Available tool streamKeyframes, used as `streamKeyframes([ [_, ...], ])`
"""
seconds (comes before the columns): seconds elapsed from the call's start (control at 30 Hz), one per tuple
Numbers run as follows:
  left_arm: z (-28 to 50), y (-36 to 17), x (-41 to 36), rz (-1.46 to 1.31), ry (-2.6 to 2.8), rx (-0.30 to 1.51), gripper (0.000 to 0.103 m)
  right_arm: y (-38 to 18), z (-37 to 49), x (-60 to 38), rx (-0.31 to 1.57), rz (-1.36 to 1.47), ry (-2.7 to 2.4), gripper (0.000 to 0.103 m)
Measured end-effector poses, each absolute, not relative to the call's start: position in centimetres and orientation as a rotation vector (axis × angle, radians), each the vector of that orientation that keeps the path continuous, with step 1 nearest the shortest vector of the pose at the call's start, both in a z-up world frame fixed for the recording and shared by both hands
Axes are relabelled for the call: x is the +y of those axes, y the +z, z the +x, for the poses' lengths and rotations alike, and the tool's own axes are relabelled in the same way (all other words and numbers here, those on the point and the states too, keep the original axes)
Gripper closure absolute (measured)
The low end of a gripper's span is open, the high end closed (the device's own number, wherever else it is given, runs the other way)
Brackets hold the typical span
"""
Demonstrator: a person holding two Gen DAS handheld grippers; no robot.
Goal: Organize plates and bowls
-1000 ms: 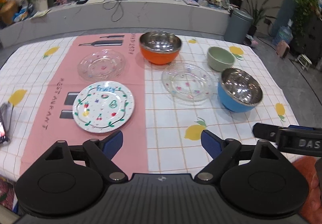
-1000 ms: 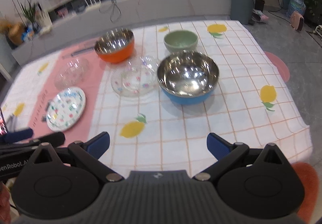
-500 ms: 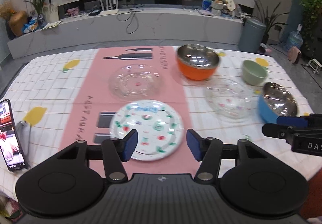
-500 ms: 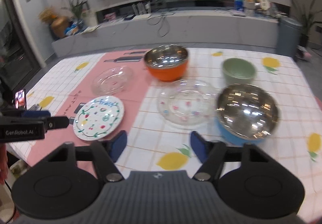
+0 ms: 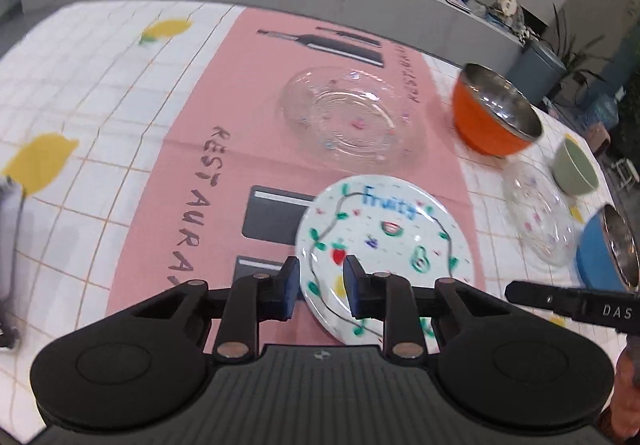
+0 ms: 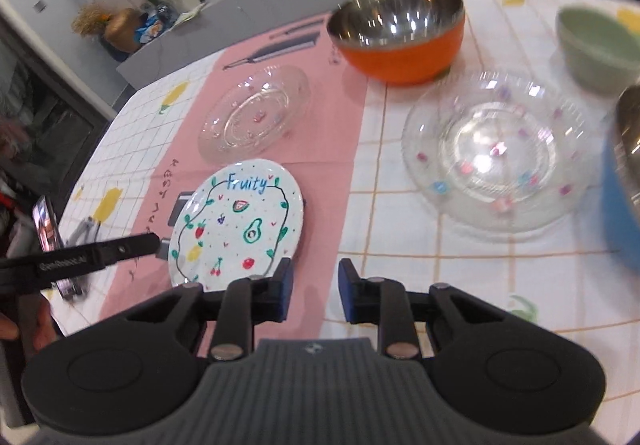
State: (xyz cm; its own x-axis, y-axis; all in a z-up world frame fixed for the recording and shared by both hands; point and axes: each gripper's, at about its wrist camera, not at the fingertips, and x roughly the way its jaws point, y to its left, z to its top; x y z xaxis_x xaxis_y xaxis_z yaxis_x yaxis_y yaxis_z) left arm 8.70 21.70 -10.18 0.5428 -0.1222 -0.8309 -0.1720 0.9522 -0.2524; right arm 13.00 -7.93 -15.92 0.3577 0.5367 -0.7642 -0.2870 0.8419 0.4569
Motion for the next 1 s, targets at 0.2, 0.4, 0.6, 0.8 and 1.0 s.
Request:
streamKeyframes([
  [0.2, 11.0, -12.1, 23.4, -0.403, 0.017, 1.117, 0.072, -17.3, 15.4, -6.2, 1.197, 0.290, 0.509, 0.078],
  [0.4, 12.2, -12.4, 24.1, -0.428, 0.001, 1.140, 0.068, -18.2, 17.2, -5.9, 1.267, 0.335, 0.498, 0.078],
  [0.6, 12.9, -12.5, 23.9, -0.468, -0.018, 1.132, 0.065, -18.6, 17.7, -5.8, 1.290, 0.408, 0.517, 0.078],
  [0.8, 13.1, -12.3, 23.3, -0.429, -0.004, 1.133, 0.074, -19.2, 17.4, -5.7, 1.301, 0.450, 0.519, 0.096],
  [1.0, 13.0, -12.2, 23.2, -0.414, 0.033, 1.132, 0.084, -19.2, 17.5, -5.8, 1.296, 0.462, 0.518, 0.097],
])
